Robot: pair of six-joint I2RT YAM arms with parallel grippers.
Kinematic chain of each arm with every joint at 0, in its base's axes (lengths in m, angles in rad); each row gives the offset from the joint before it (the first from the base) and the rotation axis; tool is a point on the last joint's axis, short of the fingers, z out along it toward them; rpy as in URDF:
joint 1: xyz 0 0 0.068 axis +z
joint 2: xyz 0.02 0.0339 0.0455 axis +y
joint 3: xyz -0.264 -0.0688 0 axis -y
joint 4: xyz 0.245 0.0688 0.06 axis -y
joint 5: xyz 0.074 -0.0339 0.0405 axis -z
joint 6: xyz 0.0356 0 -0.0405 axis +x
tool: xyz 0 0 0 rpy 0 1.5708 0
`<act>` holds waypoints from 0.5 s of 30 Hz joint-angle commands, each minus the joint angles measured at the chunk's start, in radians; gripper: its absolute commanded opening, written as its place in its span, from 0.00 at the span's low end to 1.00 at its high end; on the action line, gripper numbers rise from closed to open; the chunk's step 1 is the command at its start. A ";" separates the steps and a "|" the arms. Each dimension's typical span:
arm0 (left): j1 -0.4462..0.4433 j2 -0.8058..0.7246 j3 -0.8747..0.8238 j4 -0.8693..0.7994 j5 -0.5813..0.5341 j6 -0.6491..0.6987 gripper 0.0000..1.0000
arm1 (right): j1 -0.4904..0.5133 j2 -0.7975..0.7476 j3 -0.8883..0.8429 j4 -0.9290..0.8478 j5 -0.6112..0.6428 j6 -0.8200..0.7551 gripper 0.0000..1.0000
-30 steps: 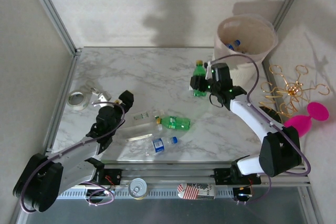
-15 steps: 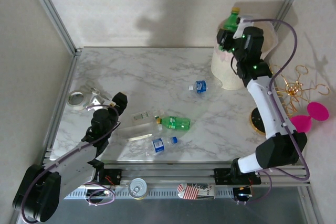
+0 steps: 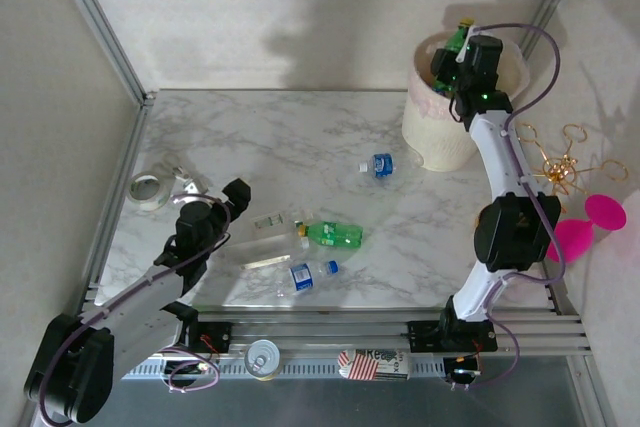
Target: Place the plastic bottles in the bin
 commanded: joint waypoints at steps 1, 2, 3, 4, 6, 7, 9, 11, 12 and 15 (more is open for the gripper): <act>0.010 0.017 0.059 -0.083 0.058 0.084 1.00 | -0.005 0.012 0.035 -0.014 -0.001 0.017 0.57; 0.010 0.023 0.069 -0.097 0.065 0.095 1.00 | -0.005 0.014 0.035 -0.016 -0.003 0.017 0.59; 0.010 0.032 0.077 -0.109 0.076 0.106 1.00 | -0.006 0.014 0.037 -0.017 -0.001 0.018 0.61; 0.010 0.038 0.082 -0.110 0.084 0.114 1.00 | -0.005 0.012 0.038 -0.016 -0.002 0.018 0.62; 0.009 0.052 0.088 -0.110 0.097 0.119 1.00 | -0.007 0.008 0.041 -0.016 -0.003 0.017 0.66; 0.010 0.056 0.090 -0.110 0.102 0.120 1.00 | -0.008 0.006 0.046 -0.016 -0.004 0.014 0.70; 0.007 0.069 0.094 -0.110 0.113 0.120 1.00 | -0.007 0.005 0.062 -0.030 -0.005 0.009 0.86; 0.006 0.081 0.101 -0.110 0.121 0.124 1.00 | -0.005 -0.001 0.074 -0.038 -0.003 -0.002 0.99; 0.007 0.087 0.107 -0.110 0.126 0.128 1.00 | -0.007 -0.008 0.075 -0.037 -0.002 -0.005 0.99; 0.005 0.104 0.128 -0.152 0.140 0.152 1.00 | -0.005 -0.036 0.072 -0.033 -0.008 -0.007 0.99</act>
